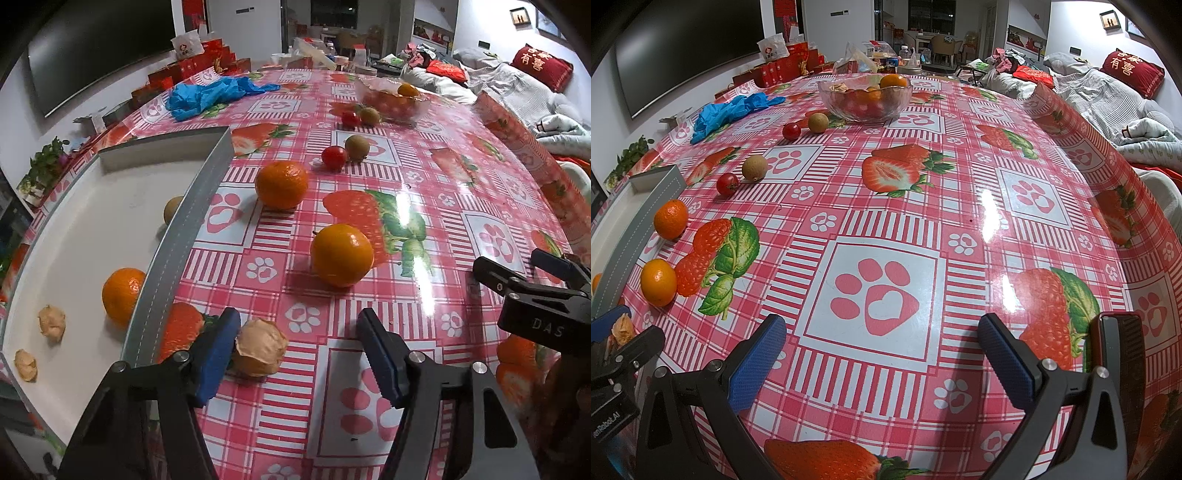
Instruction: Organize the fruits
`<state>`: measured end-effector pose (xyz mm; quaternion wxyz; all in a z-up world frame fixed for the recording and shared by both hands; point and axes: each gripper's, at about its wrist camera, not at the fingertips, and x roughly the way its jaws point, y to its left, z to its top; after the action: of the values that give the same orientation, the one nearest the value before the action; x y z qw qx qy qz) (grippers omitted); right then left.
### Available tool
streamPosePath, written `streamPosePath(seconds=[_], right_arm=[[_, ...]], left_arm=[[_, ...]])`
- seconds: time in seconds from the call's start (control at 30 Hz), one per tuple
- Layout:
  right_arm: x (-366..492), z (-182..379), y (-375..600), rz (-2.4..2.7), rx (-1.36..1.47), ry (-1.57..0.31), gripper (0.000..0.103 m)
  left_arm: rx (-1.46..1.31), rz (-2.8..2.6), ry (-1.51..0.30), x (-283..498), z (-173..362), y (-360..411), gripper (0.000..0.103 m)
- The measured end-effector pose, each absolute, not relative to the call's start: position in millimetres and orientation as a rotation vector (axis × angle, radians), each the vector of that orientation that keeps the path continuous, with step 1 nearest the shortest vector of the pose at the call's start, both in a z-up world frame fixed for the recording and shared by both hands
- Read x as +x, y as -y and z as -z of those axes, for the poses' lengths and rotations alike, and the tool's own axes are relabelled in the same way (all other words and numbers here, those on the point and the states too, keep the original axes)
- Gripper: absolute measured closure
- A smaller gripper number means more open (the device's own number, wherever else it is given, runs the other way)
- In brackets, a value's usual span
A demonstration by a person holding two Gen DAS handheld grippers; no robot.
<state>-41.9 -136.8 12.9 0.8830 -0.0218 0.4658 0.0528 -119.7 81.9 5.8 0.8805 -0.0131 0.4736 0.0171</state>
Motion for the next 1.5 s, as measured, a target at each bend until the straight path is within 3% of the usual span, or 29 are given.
streamPosePath(seconds=[0.17, 0.23, 0.3, 0.77, 0.93, 1.07, 1.2, 1.5], right_arm=[[-42.0, -12.7, 136.5, -0.109, -0.046, -0.97, 0.0], [-42.0, -12.8, 136.2, -0.109, -0.047, -0.97, 0.0], [-42.1, -12.7, 136.3, -0.11, -0.046, -0.97, 0.0], [-42.5, -41.3, 56.2, -0.447, -0.051, -0.98, 0.004], [-40.0, -31.6, 20.4, -0.513, -0.106, -1.034, 0.035], [-38.6, -25.0, 4.6, -0.502, -0.144, -1.048, 0.045], [-39.6, -26.4, -5.8, -0.505, -0.188, -1.052, 0.066], [-39.0, -44.8, -1.3, -0.511, -0.171, -1.053, 0.066]], left_arm=[[-0.018, -0.009, -0.977, -122.8, -7.8, -80.5, 0.067], [-0.017, 0.0, -0.978, -124.6, -8.2, -81.6, 0.068], [-0.016, 0.004, -0.974, -127.4, -8.5, -83.1, 0.076], [-0.072, 0.031, -1.001, -152.0, -11.3, -93.9, 0.076], [-0.106, 0.035, -0.994, -162.3, -14.1, -103.9, 0.076], [-0.132, 0.035, -1.0, -165.5, -13.1, -110.8, 0.076], [-0.148, 0.045, -0.988, -168.0, -16.3, -115.6, 0.076], [-0.194, 0.052, -0.929, -172.3, -37.5, -134.5, 0.076]])
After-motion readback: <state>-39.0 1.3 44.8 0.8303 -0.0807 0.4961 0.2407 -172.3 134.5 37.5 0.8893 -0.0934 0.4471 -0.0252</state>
